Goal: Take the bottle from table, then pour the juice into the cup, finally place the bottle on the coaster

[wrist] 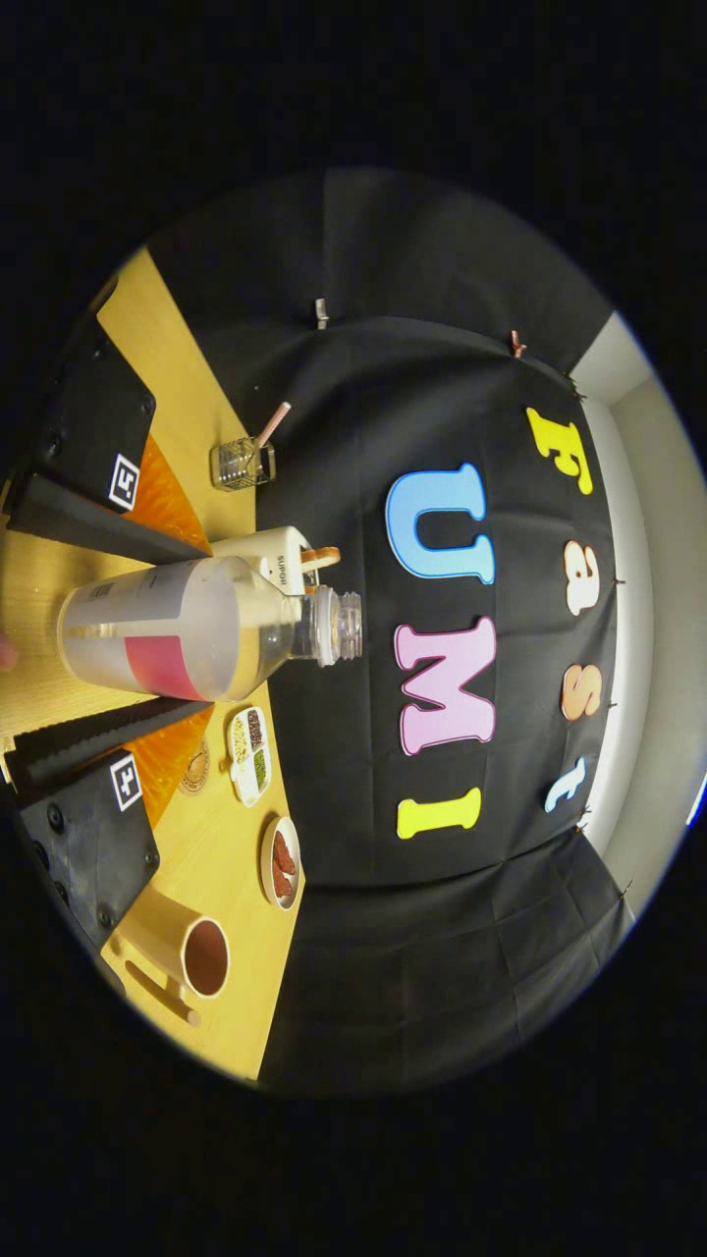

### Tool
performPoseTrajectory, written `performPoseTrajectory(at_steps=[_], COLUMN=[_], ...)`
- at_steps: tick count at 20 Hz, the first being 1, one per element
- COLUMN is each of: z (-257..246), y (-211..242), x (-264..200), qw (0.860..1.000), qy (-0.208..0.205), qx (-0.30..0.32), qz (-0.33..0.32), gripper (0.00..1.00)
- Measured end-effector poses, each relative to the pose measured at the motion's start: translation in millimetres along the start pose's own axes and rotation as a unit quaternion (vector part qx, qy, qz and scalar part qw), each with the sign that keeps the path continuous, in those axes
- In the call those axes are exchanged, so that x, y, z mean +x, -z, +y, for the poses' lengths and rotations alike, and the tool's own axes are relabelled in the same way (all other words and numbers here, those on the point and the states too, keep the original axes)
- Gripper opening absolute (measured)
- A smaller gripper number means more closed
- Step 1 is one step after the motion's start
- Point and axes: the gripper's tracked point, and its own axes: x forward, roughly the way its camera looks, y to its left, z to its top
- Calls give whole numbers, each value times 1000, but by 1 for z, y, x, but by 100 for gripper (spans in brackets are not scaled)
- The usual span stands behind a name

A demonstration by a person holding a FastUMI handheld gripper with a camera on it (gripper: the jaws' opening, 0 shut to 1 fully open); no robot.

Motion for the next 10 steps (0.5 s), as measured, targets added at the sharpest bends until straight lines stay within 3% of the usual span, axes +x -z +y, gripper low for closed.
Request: performPoseTrajectory(at_steps=[6,10], z=[-37,-56], y=[-25,-18], x=[-19,-31], qw=[990,969], qy=[15,0], qx=[138,240], qz=[37,63], gripper=[74,74])
